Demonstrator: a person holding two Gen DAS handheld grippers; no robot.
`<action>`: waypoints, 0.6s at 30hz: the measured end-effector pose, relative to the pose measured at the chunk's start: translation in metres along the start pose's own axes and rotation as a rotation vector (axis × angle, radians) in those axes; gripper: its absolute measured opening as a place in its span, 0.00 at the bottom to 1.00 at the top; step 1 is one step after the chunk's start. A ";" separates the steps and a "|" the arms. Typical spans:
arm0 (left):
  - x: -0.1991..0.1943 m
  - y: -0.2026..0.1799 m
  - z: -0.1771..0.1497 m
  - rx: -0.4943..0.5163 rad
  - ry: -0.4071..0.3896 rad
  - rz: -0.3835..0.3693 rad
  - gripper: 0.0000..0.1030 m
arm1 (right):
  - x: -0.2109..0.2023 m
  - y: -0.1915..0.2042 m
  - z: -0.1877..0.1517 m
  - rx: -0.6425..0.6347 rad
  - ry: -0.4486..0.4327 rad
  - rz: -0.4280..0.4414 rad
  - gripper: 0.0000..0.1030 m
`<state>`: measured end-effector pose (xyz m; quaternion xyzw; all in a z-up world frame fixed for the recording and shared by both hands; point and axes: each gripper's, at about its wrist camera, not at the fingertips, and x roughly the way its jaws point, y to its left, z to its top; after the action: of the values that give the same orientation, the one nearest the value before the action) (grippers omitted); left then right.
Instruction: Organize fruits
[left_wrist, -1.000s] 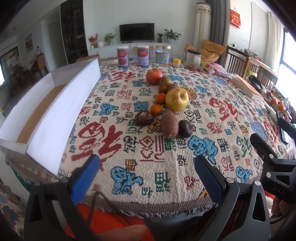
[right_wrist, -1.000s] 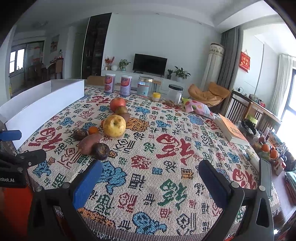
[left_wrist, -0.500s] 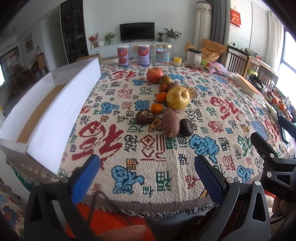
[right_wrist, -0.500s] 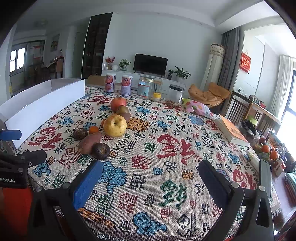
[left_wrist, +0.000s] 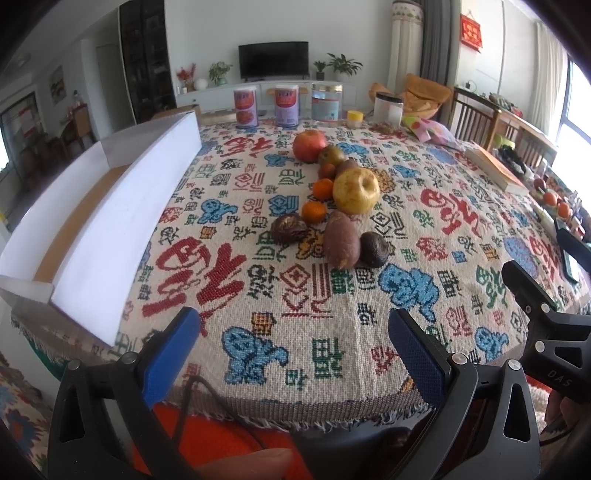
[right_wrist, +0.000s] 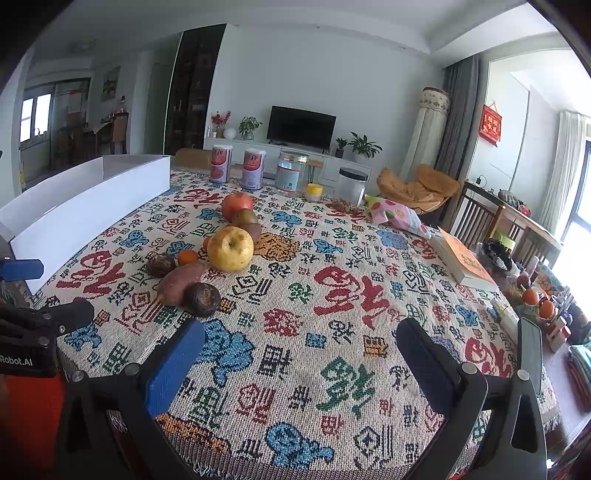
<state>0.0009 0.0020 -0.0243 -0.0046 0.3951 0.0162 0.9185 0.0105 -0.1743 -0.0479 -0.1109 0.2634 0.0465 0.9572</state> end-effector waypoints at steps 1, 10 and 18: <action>0.000 0.000 0.000 0.000 0.002 0.001 0.99 | 0.000 0.000 0.000 0.000 0.000 0.000 1.00; 0.031 0.022 -0.004 -0.048 0.065 -0.001 0.99 | 0.006 0.003 -0.004 -0.019 0.016 0.010 1.00; 0.080 0.009 0.001 0.030 0.114 0.003 0.99 | 0.073 0.007 -0.029 -0.035 0.207 0.129 1.00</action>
<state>0.0558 0.0131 -0.0816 0.0089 0.4468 0.0112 0.8945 0.0579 -0.1720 -0.1111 -0.1146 0.3667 0.1007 0.9177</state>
